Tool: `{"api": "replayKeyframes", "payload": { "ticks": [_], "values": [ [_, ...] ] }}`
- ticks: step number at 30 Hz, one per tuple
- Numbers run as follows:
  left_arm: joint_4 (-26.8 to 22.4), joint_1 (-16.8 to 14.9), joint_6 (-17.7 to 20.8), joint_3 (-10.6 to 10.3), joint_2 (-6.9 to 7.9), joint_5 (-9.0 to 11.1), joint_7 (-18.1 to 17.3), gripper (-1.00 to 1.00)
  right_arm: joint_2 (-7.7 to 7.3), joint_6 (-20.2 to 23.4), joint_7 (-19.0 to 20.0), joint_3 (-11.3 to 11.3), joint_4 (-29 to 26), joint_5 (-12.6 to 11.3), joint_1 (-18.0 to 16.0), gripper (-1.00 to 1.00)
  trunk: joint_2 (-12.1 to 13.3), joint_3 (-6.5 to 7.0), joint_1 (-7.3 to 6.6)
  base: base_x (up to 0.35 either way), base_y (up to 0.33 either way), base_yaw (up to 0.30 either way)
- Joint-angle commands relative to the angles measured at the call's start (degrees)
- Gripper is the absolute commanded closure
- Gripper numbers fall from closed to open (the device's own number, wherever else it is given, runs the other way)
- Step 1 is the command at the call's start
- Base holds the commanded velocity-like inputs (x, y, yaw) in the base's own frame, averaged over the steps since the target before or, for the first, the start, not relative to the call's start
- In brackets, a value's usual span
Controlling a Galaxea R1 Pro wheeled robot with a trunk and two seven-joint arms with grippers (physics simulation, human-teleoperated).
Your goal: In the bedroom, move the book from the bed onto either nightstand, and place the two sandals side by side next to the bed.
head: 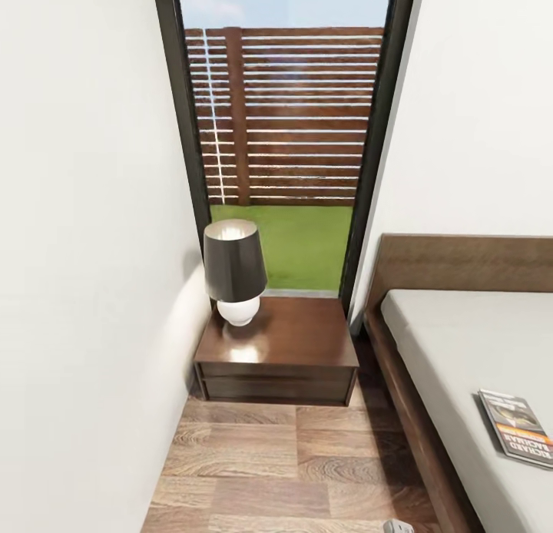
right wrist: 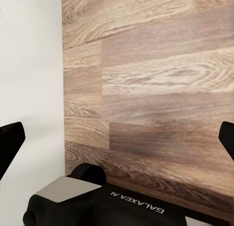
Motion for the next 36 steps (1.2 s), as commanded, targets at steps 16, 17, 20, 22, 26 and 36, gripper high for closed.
{"api": "replayKeyframes", "payload": {
  "ticks": [16,17,20,22,26,36],
  "values": [
    [-4.0,-0.1,0.0,0.2,-3.48,-0.7,-0.2,-1.0,-0.02,-0.3,0.2,0.2,0.3,-0.6,-0.1,-1.0,6.4,2.83,-3.53,0.0,0.0,0.0],
    [-4.6,-0.1,0.1,0.2,-3.73,-0.7,-0.2,-1.0,-0.02,-0.3,0.2,0.2,0.3,-0.6,-0.1,-1.0,6.8,3.01,-3.74,0.0,0.0,0.0],
    [-7.9,-0.1,0.2,0.1,-5.34,-0.8,-0.2,-1.0,-0.02,-0.3,0.2,0.2,0.3,-0.6,-0.1,-1.0,8.0,3.55,-4.4,0.0,0.0,0.0],
    [-11.0,-0.1,0.6,0.1,-6.3,-0.9,-0.2,-1.0,-0.02,-0.3,0.2,0.2,0.3,-0.6,-0.1,-1.0,8.8,3.9,-4.84,0.0,0.0,0.0],
    [-15.5,-0.1,4.0,0.1,-6.43,-0.8,-0.3,-1.0,-0.02,-0.3,0.2,0.2,0.3,-0.6,-0.1,-1.0,10.4,4.62,-5.72,0.0,0.0,0.0],
    [-18.5,0.0,6.8,0.2,-6.11,-0.8,-0.3,-1.0,-0.02,-0.3,0.1,0.2,0.3,-0.6,-0.1,-1.0,14.0,6.24,-7.7,0.0,0.0,0.0]
  ]
}}
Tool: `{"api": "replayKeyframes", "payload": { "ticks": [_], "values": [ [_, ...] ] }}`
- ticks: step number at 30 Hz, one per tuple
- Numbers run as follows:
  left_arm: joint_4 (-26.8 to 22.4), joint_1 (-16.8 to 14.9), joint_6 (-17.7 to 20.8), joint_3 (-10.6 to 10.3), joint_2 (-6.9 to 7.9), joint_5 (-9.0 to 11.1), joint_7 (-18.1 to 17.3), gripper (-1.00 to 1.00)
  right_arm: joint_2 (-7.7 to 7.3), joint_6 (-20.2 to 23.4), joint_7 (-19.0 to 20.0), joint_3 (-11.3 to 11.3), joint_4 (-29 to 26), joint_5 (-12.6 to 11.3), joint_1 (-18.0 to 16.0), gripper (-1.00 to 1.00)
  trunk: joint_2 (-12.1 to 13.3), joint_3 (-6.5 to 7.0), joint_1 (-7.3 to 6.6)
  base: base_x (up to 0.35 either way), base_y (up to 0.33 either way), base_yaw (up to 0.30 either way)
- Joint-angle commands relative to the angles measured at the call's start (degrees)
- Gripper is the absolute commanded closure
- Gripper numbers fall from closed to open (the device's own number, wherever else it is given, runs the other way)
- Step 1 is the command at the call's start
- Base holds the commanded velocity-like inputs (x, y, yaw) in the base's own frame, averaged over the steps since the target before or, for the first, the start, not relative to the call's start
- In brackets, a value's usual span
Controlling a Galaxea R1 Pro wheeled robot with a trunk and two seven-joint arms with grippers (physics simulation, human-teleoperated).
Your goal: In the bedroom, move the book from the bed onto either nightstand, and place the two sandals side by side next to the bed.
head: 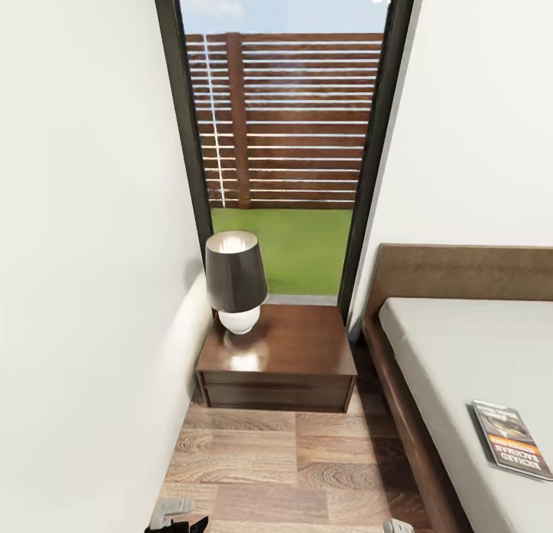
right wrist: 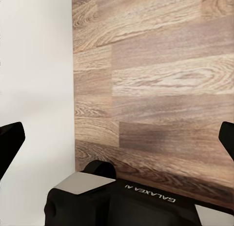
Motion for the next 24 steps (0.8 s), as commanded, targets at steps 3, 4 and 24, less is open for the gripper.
{"api": "replayKeyframes", "payload": {
  "ticks": [3,4,24],
  "values": [
    [0.1,0.0,-0.1,0.5,0.07,-0.5,-0.3,-1.0,-0.02,-0.3,0.2,0.2,0.2,-0.5,-0.1,-1.0,0.0,-0.05,0.0,0.0,0.0,0.0],
    [0.1,0.0,-0.1,0.5,0.08,-0.5,-0.3,-1.0,-0.02,-0.3,0.2,0.2,0.2,-0.5,-0.1,-1.0,0.0,-0.05,0.0,0.0,0.0,0.0],
    [1.3,0.1,-0.2,0.5,-0.05,-0.6,-0.3,-1.0,-0.02,-0.3,0.2,0.2,0.3,-0.5,-0.1,-1.0,0.0,-0.05,0.0,0.251,0.0,0.0]
  ]
}}
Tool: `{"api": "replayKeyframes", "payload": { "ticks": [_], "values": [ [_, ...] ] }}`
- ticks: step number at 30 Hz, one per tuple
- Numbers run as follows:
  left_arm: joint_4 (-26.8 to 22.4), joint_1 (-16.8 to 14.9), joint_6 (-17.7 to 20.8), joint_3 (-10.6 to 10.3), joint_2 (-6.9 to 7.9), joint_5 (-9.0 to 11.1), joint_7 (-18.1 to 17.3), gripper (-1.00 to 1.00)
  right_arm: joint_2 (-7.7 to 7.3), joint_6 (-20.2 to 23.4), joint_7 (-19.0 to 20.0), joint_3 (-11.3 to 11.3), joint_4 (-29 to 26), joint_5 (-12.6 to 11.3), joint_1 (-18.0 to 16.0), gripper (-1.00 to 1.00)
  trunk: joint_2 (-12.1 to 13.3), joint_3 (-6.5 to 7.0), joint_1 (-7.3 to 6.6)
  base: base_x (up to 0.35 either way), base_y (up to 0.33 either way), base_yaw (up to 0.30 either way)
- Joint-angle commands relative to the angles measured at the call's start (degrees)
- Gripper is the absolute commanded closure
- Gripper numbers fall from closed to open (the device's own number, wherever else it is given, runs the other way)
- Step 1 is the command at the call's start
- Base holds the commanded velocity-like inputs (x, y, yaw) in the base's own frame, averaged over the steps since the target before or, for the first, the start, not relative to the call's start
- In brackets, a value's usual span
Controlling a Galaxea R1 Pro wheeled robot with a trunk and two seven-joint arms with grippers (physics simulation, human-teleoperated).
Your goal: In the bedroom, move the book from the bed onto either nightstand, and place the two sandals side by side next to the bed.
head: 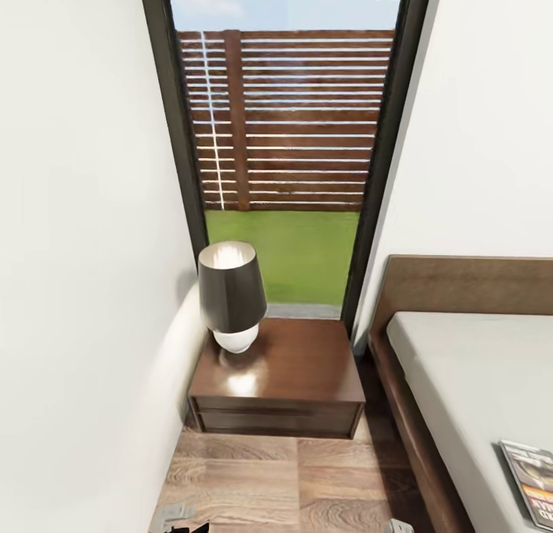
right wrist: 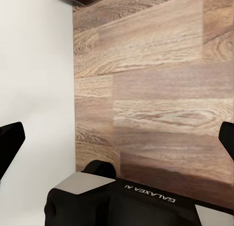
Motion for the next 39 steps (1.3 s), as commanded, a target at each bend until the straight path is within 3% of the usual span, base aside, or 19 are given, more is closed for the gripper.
{"api": "replayKeyframes", "payload": {
  "ticks": [1,26,39],
  "values": [
    [0.0,-0.1,-0.1,0.5,-0.03,-0.6,-0.3,-1.0,-0.02,-0.3,0.2,0.2,0.3,-0.5,-0.1,-1.0,0.0,-0.05,0.03,0.33,0.0,0.0],
    [0.1,-0.1,-0.1,0.5,-0.04,-0.6,-0.3,-1.0,-0.02,-0.4,0.2,0.2,0.3,-0.6,-0.1,-1.0,0.0,-0.05,0.03,0.295,0.0,0.0],
    [0.1,-0.1,-0.1,0.5,-0.04,-0.5,-0.3,-1.0,-0.02,-0.4,0.3,0.2,0.3,-0.5,-0.1,-1.0,0.0,-0.05,0.03,0.102,0.0,0.0]
  ]
}}
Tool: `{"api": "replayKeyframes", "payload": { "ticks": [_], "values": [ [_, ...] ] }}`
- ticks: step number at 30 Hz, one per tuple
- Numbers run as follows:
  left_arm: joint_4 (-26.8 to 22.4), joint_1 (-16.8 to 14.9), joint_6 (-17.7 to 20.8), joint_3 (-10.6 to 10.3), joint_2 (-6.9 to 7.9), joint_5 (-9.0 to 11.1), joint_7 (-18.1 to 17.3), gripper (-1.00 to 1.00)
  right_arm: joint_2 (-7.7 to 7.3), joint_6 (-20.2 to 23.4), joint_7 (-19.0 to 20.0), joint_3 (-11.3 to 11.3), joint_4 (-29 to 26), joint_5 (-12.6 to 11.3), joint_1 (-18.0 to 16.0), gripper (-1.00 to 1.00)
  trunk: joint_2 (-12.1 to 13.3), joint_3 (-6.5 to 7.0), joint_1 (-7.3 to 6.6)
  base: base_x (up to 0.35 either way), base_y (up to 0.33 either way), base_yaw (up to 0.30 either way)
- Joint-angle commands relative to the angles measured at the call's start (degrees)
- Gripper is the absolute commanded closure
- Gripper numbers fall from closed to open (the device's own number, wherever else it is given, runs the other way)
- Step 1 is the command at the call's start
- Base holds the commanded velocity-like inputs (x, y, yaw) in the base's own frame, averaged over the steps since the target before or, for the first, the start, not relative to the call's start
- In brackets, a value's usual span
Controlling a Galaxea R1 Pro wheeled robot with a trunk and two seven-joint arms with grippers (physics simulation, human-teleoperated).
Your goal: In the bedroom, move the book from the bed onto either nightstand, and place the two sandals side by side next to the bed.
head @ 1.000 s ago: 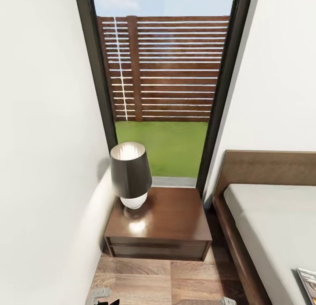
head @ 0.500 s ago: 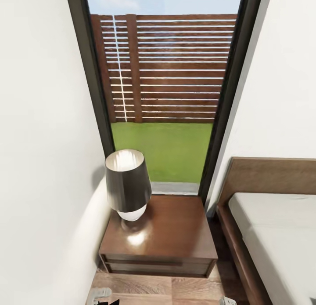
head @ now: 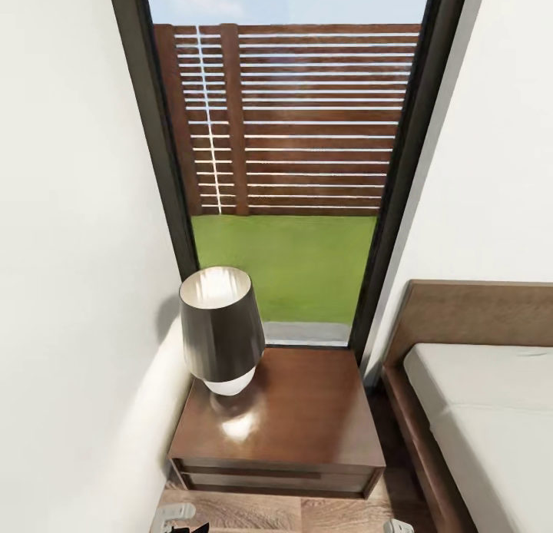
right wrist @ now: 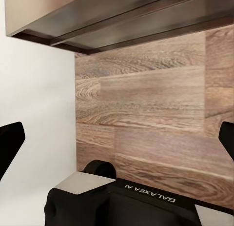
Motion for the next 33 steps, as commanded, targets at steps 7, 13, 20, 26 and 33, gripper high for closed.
{"api": "replayKeyframes", "payload": {
  "ticks": [7,13,20,26,33],
  "values": [
    [0.0,0.0,-0.1,0.5,-0.12,-0.6,-0.3,-1.0,-0.02,-0.3,0.3,0.2,0.3,-0.6,-0.1,-1.0,0.0,-0.05,0.0,0.001,0.0,0.0],
    [0.0,0.0,-0.1,0.5,-0.12,-0.6,-0.3,-1.0,-0.02,-0.3,0.2,0.2,0.3,-0.6,-0.1,-1.0,0.0,-0.05,0.0,0.0,0.0,0.0],
    [0.0,0.0,-0.1,0.5,-0.12,-0.6,-0.4,-1.0,-0.02,-0.3,0.2,0.2,0.2,-0.6,-0.1,-1.0,0.0,-0.04,0.0,0.0,0.0,-0.056],
    [0.0,0.0,-0.1,0.5,-0.12,-0.6,-0.5,-1.0,-0.02,-0.3,0.2,0.2,0.3,-0.5,-0.1,-1.0,0.0,-0.04,0.0,0.0,0.0,-0.249],
    [0.0,0.0,-0.1,0.5,-0.13,-0.6,-0.5,-1.0,-0.02,-0.3,0.2,0.2,0.2,-0.5,-0.1,-1.0,0.0,-0.04,0.0,0.0,0.0,-0.281]
  ]
}}
